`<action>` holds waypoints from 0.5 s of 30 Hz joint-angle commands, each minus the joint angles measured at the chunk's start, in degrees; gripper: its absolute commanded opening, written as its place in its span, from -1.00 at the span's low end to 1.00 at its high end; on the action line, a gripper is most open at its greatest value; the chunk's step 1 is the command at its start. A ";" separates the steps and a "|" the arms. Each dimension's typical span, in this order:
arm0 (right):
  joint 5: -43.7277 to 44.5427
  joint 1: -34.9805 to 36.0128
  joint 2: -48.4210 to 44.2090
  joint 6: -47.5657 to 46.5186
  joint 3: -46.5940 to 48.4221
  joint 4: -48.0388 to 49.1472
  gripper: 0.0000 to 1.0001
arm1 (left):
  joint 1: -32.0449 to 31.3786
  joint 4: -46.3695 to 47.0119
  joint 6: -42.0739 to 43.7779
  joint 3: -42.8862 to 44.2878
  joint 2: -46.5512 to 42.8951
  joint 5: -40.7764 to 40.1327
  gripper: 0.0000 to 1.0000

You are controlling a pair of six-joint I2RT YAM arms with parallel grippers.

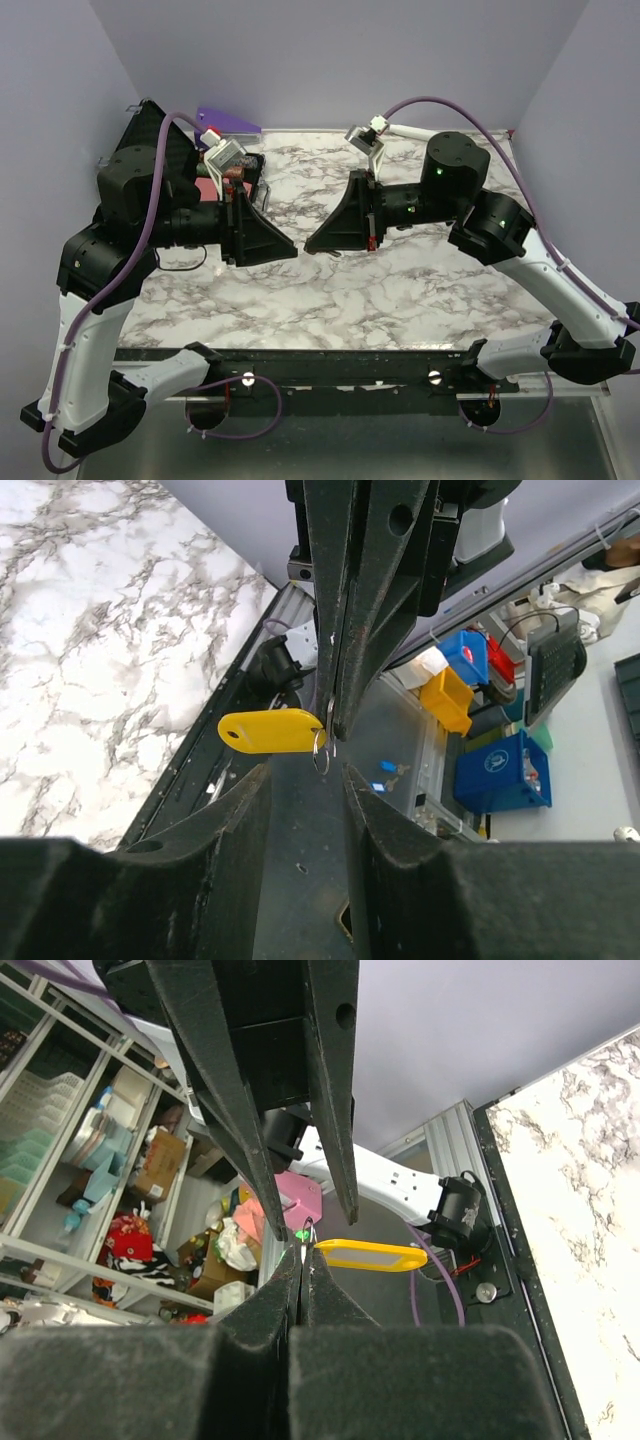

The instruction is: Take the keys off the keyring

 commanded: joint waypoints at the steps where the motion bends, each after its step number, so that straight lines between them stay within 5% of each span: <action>1: -3.07 -0.33 -0.18 -1.22 2.21 -2.15 -0.99 | 0.30 3.68 -1.38 -1.37 -1.16 3.29 -0.19; 15: -3.95 -0.33 -0.62 -1.04 1.42 -1.89 -0.99 | 0.30 8.16 -5.07 -2.95 -0.81 4.35 -0.35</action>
